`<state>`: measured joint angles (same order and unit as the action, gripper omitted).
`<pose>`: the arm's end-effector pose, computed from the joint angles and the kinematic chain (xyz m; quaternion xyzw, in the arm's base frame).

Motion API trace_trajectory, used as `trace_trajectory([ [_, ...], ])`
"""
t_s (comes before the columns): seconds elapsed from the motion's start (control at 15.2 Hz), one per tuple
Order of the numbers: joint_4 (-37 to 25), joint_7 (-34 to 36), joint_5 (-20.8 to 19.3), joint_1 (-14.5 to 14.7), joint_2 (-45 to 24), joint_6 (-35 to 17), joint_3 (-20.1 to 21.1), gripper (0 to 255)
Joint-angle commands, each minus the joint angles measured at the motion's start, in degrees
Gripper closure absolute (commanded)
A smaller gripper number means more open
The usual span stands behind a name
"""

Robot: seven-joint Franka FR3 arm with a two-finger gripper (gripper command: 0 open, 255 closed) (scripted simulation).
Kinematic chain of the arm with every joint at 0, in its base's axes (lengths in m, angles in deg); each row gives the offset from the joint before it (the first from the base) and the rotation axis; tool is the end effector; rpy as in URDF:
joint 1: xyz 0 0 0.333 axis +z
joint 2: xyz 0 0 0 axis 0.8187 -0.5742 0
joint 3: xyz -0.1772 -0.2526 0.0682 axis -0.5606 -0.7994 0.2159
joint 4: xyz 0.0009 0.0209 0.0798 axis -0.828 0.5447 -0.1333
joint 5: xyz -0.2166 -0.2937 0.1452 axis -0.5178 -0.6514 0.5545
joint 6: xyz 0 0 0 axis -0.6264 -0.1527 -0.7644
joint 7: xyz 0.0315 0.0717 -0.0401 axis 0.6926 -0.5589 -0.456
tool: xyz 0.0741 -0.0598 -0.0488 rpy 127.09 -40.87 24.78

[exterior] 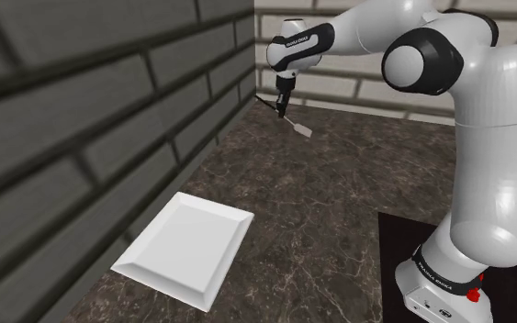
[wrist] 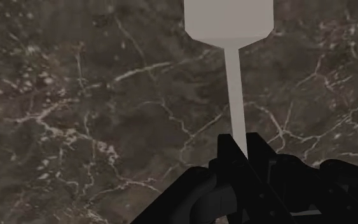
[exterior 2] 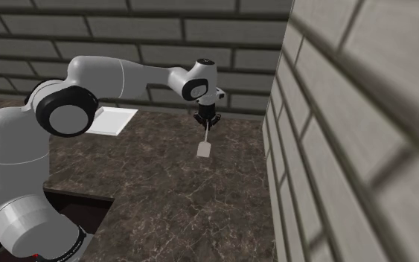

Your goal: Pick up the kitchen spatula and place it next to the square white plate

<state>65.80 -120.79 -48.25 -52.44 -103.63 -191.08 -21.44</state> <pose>0.6826 -0.0996 0.4073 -0.9670 -0.2527 -0.0323 0.0086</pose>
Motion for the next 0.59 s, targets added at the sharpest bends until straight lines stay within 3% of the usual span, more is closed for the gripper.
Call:
trace_trajectory([
  [0.0, -0.71, 0.23, -0.19, 0.08, 0.54, 1.26, -0.06, 255],
  [0.2, -1.78, 0.37, -0.33, 0.06, 0.90, 2.67, -0.13, 255],
  [0.53, 13.93, 4.36, -2.97, 4.24, 11.74, -2.69, 0.15, 255],
])
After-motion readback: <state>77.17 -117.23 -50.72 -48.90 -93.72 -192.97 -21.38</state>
